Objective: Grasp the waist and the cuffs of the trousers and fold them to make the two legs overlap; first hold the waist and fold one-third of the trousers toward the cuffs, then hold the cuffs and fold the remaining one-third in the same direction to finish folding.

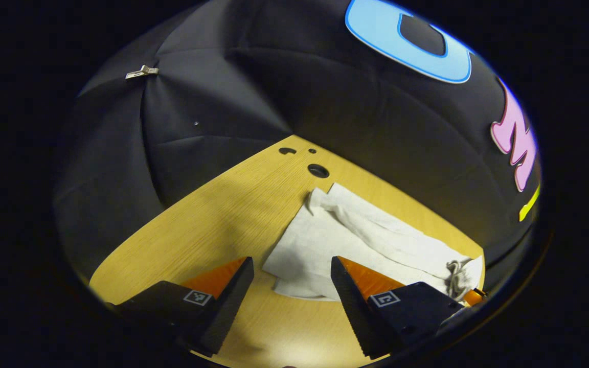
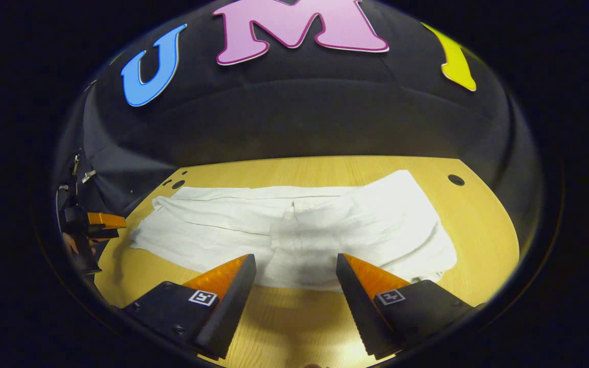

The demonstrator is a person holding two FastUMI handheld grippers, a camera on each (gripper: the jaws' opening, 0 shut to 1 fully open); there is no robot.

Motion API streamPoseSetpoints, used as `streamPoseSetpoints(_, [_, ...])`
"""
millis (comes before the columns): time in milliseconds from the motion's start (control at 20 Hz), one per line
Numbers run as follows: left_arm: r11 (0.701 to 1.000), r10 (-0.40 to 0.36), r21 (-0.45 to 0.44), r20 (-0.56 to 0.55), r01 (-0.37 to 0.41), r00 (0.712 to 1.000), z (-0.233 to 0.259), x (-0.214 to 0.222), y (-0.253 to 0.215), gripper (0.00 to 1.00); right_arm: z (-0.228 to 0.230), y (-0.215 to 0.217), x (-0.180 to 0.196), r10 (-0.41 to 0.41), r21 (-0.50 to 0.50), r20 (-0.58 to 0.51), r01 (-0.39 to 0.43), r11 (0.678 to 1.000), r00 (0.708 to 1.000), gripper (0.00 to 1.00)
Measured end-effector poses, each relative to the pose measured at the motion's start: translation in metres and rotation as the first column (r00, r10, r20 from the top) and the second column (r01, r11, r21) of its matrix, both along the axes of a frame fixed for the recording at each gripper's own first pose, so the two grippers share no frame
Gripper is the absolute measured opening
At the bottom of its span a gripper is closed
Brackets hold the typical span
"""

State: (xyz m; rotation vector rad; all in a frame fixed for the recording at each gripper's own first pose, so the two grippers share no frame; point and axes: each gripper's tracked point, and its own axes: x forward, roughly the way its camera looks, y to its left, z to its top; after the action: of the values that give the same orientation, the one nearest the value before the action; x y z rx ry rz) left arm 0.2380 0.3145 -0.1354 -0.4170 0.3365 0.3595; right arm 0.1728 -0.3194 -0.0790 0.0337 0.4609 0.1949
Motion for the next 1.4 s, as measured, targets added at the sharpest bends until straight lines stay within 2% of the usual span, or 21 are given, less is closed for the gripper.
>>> streamPoseSetpoints(200, [0.999,0.04,0.015,-0.036,-0.04,0.999,-0.011,0.013,-0.005,0.96,0.02,-0.032,-0.043,-0.076,0.014,0.003,0.076,0.997,0.997,1.0])
streamPoseSetpoints(500, [0.995,0.081,0.065,-0.171,-0.071,0.982,-0.043,0.014,-0.016,0.96,0.051,-0.078,-0.13,-0.139,-0.053,0.017,0.14,0.989,0.99,0.99])
streamPoseSetpoints(650, [0.984,0.06,0.175,-0.206,-0.023,0.977,-0.044,0.021,-0.014,0.96,0.058,-0.098,-0.165,-0.168,-0.075,0.0,0.168,0.983,0.986,0.99])
streamPoseSetpoints(750, [0.981,0.031,0.194,-0.203,0.009,0.979,-0.044,0.029,-0.018,1.0,0.059,-0.109,-0.184,-0.202,-0.076,-0.017,0.2,0.977,0.979,0.99])
streamPoseSetpoints(800, [0.982,0.026,0.186,-0.204,0.013,0.979,-0.042,0.027,-0.02,0.92,0.059,-0.111,-0.193,-0.215,-0.064,-0.027,0.213,0.975,0.976,0.99])
streamPoseSetpoints(950, [0.982,0.007,0.187,-0.21,0.033,0.978,-0.043,0.029,-0.023,0.83,0.073,-0.122,-0.206,-0.272,-0.03,0.003,0.272,0.962,0.962,0.99])
streamPoseSetpoints(1050, [0.978,-0.031,0.193,-0.22,0.075,0.975,-0.045,0.033,-0.031,0.73,0.085,-0.127,-0.213,-0.291,-0.01,0.021,0.292,0.957,0.956,0.99])
streamPoseSetpoints(1100, [0.971,-0.065,0.209,-0.23,0.115,0.971,-0.044,0.034,-0.034,0.59,0.092,-0.13,-0.214,-0.301,-0.008,0.035,0.302,0.953,0.953,1.0])
streamPoseSetpoints(1150, [0.964,-0.102,0.217,-0.232,0.154,0.967,-0.044,0.034,-0.039,0.51,0.099,-0.134,-0.217,-0.312,-0.008,0.051,0.313,0.95,0.949,0.99])
streamPoseSetpoints(1200, [0.959,-0.123,0.222,-0.241,0.178,0.963,-0.042,0.035,-0.042,0.31,0.103,-0.136,-0.218,-0.321,-0.008,0.064,0.322,0.947,0.945,0.99])
streamPoseSetpoints(1250, [0.955,-0.143,0.22,-0.239,0.197,0.961,-0.041,0.036,-0.044,0.28,0.105,-0.138,-0.223,-0.329,-0.01,0.07,0.331,0.944,0.942,0.99])
streamPoseSetpoints(1300, [0.955,-0.156,0.211,-0.232,0.207,0.96,-0.041,0.037,-0.046,0.2,0.104,-0.138,-0.227,-0.332,-0.011,0.07,0.333,0.943,0.941,0.99])
streamPoseSetpoints(1400, [0.951,-0.183,0.208,-0.213,0.227,0.96,-0.04,0.037,-0.047,0.11,0.1,-0.133,-0.234,-0.335,0.013,0.057,0.334,0.942,0.941,0.99])
